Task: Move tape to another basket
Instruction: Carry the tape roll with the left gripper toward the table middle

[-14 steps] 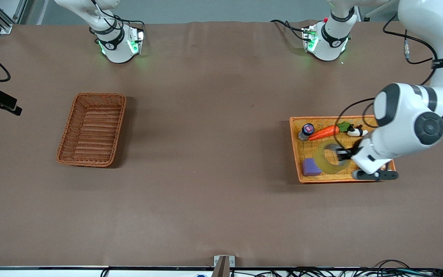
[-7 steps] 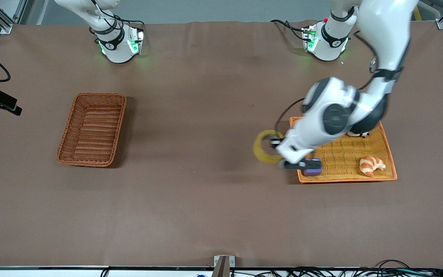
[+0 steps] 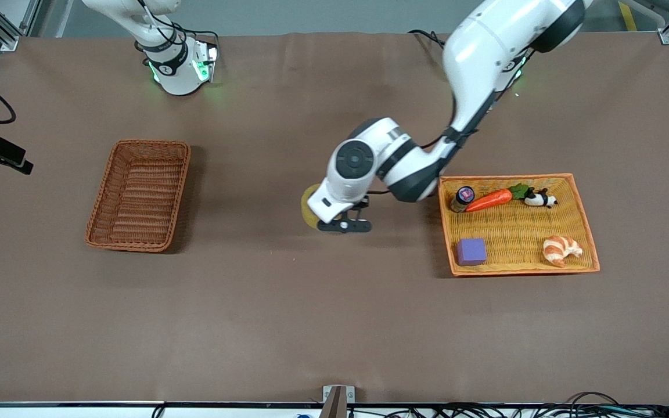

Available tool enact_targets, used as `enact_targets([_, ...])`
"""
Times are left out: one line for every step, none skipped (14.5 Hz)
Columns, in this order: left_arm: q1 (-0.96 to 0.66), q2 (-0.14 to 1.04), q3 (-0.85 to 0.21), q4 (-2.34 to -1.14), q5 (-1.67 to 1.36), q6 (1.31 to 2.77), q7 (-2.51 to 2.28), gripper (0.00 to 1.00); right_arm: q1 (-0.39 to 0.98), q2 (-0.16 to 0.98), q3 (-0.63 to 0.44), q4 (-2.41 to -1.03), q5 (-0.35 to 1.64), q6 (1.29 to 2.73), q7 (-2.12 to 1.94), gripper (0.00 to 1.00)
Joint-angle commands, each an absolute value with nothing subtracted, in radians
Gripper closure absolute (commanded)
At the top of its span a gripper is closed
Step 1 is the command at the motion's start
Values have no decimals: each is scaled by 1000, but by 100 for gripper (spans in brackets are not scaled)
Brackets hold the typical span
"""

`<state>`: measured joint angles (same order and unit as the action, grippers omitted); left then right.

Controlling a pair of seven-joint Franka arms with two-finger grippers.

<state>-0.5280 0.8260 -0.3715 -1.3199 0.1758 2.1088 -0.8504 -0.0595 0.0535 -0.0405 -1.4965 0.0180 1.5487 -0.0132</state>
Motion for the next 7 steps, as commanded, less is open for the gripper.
enact_targets([-655, 941, -301, -1171, 187, 2161, -885, 98, -68, 57, -35, -1493, 35, 1546, -26, 0])
enact_targets([-666, 978, -308, -1154, 184, 2189, -885, 98, -67, 57, -35, -1493, 35, 1548, -26, 0])
enact_targets([-672, 988, -313, -1152, 178, 2198, -887, 97, -67, 57, -35, -1493, 35, 1549, -26, 0])
enact_targets([-683, 989, -310, -1154, 151, 2201, -879, 84, -66, 58, -35, -1494, 35, 1549, -26, 0])
enact_targets([-684, 992, -307, -1155, 141, 2219, -877, 60, -66, 60, -34, -1494, 35, 1551, -25, 0])
enact_targets([-670, 982, -310, -1161, 129, 2229, -879, 42, -64, 63, -34, -1497, 37, 1552, -25, 0])
enact_targets([-666, 964, -307, -1167, 105, 2224, -880, 32, -61, 67, -34, -1499, 43, 1558, -25, 0])
